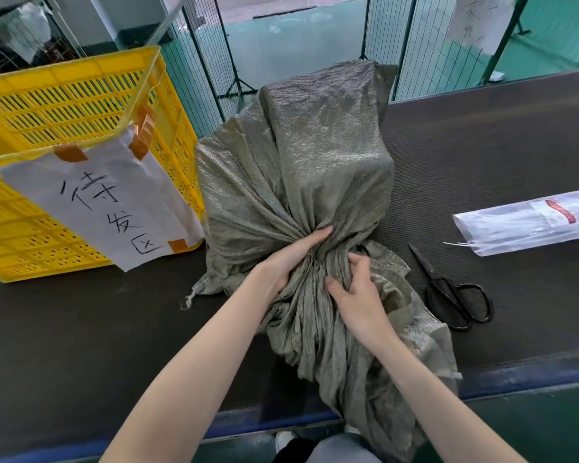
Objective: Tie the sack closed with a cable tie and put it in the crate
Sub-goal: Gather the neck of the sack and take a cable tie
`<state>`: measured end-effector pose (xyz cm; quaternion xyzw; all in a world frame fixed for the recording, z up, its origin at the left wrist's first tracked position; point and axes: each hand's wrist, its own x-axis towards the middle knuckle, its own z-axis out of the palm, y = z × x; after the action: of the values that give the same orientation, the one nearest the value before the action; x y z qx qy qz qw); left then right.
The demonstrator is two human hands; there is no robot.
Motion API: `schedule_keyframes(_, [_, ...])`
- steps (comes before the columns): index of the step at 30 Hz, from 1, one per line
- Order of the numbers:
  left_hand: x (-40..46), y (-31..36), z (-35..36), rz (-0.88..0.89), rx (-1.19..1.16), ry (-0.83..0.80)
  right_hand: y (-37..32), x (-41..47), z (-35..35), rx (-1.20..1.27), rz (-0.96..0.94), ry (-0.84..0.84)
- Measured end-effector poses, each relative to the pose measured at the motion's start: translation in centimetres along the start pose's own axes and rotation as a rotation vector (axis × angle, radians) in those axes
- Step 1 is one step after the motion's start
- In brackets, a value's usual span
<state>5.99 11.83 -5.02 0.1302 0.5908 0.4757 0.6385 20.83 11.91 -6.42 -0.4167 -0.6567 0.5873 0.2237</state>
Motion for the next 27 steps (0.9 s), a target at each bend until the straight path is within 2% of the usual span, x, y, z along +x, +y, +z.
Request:
schedule_keyframes(6, [1.1, 1.0, 0.3, -0.103, 0.237, -0.009, 0.3, -0.5, 0.2, -0.189, -0.080, -0.078])
schedule_keyframes(8, [1.4, 1.3, 0.2, -0.153, 0.288, -0.061, 0.4, -1.0, 0.5, -0.242, -0.121, -0.086])
schedule_keyframes(11, [1.4, 1.2, 0.3, -0.182, 0.346, -0.090, 0.6, -1.7, 1.2, -0.229, -0.164, -0.057])
schedule_keyframes(18, [2.3, -0.2, 0.5, -0.048, 0.143, 0.119, 0.6, -2.4, 0.2, -0.020, -0.120, 0.061])
schedule_keyframes(27, [2.3, -1.7, 0.7, 0.056, 0.029, 0.249, 1.1, 2.9, -6.1, -0.113, -0.178, 0.213])
